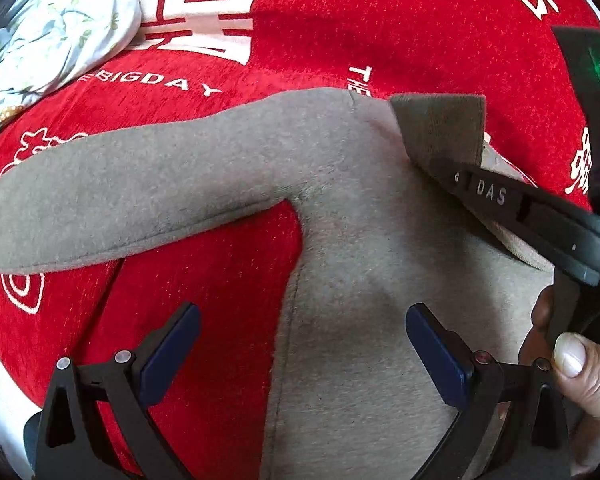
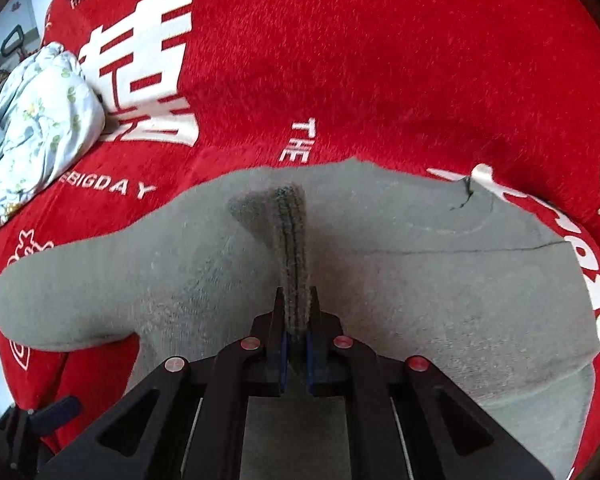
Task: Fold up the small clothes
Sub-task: 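Lay the sleeve onto the sweater body and open the right tool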
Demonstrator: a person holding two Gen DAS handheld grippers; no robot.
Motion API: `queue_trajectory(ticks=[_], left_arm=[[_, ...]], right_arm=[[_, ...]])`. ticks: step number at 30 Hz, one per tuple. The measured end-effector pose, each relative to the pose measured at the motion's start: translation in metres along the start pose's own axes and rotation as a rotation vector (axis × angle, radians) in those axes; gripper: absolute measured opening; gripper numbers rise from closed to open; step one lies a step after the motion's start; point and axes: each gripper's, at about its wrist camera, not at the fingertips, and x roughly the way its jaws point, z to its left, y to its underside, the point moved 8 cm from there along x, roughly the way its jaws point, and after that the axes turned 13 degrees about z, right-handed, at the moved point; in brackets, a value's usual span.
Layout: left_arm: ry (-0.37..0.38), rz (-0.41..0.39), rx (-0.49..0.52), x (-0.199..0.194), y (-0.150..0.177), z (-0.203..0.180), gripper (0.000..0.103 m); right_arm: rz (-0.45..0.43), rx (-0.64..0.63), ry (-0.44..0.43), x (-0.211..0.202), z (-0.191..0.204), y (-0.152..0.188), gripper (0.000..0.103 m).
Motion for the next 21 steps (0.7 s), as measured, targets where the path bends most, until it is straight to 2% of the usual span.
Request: queue_trajectory(ticks=[5,8,10,12,13,14,18,21], left_arm=[[-0.023,0.001,-0.014,-0.001,0.001,0.007,0.103],[-0.024,0.004,-0.027,-0.001,0.003,0.011,0.103],[-0.025,0.004,-0.039,-0.002,0.004,0.014,0.103],[-0.025,0.004,-0.051,-0.004,0.005,0.016,0.103],[-0.023,0.005,-0.059,-0.005,0.004,0.017,0.103],[-0.020,0.005,-0.065,-0.006,0.004,0.017,0.103],[-0.012,-0.011,-0.074,-0.014,-0.001,0.014,0.103],[-0.018,-0.024,-0.045,-0.020,-0.008,-0.001,0.103]], right_arm=[[0.026,-0.005,-0.035,0.010,0.005,0.004,0.008],[0.031,-0.013,-0.062,0.014,0.010,0.005,0.013],[0.033,-0.026,-0.093,0.014,0.015,0.006,0.024],[0.027,-0.047,-0.151,0.010,0.023,0.007,0.057],[0.019,-0.061,-0.168,0.007,0.025,0.008,0.063],[-0.003,-0.080,-0.176,-0.001,0.027,0.009,0.067],[-0.069,-0.117,-0.212,-0.036,0.014,0.012,0.069],[-0.140,-0.056,-0.189,-0.059,-0.036,0.014,0.078]])
